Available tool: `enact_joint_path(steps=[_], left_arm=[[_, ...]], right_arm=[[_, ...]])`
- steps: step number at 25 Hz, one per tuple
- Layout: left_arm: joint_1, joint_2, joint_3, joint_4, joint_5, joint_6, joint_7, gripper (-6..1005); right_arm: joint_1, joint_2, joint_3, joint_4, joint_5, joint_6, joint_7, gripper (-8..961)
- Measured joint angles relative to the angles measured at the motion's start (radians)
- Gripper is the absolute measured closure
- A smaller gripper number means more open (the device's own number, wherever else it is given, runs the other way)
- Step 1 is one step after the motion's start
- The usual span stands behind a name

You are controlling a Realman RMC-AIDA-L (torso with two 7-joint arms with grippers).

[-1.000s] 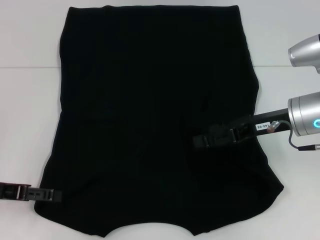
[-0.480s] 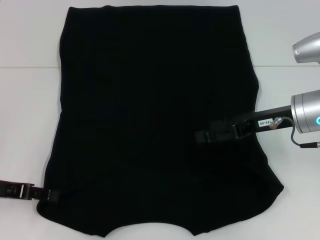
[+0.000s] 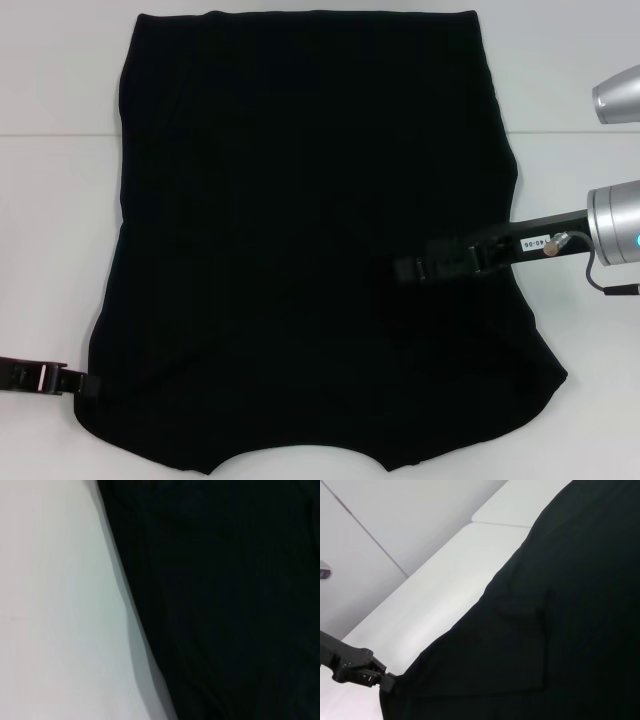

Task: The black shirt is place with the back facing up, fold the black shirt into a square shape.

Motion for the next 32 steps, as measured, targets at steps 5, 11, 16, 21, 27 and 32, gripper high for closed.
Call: enact_joint_path(steps=[5, 11, 16, 21, 27, 32], left_arm=[[0.0, 0.001, -0.007, 0.0, -0.002, -0.003, 0.0, 847], [0.011, 0.002, -0.036, -0.001, -0.031, 0.004, 0.023, 956], [0.021, -0.002, -0.047, -0.008, -0.038, 0.004, 0.037, 956], [0.022, -0.002, -0.051, -0.032, -0.049, -0.003, 0.052, 956], [0.015, -0.001, -0.051, -0.043, -0.053, -0.005, 0.06, 956], [0.015, -0.002, -0.051, -0.043, -0.053, -0.005, 0.06, 956]], right_arm=[[-0.016, -0.015, 0.007, 0.0, -0.007, -0.002, 0.033, 42], [-0.09, -0.078, 0.007, 0.002, -0.008, -0.047, 0.182, 44], [-0.186, -0.131, 0.008, 0.007, -0.015, -0.086, 0.256, 48], [-0.238, -0.147, 0.008, 0.02, -0.031, -0.102, 0.264, 55], [-0.235, -0.131, 0.003, 0.025, -0.044, -0.108, 0.257, 82], [-0.205, -0.103, 0.006, 0.025, -0.126, -0.089, 0.269, 184]])
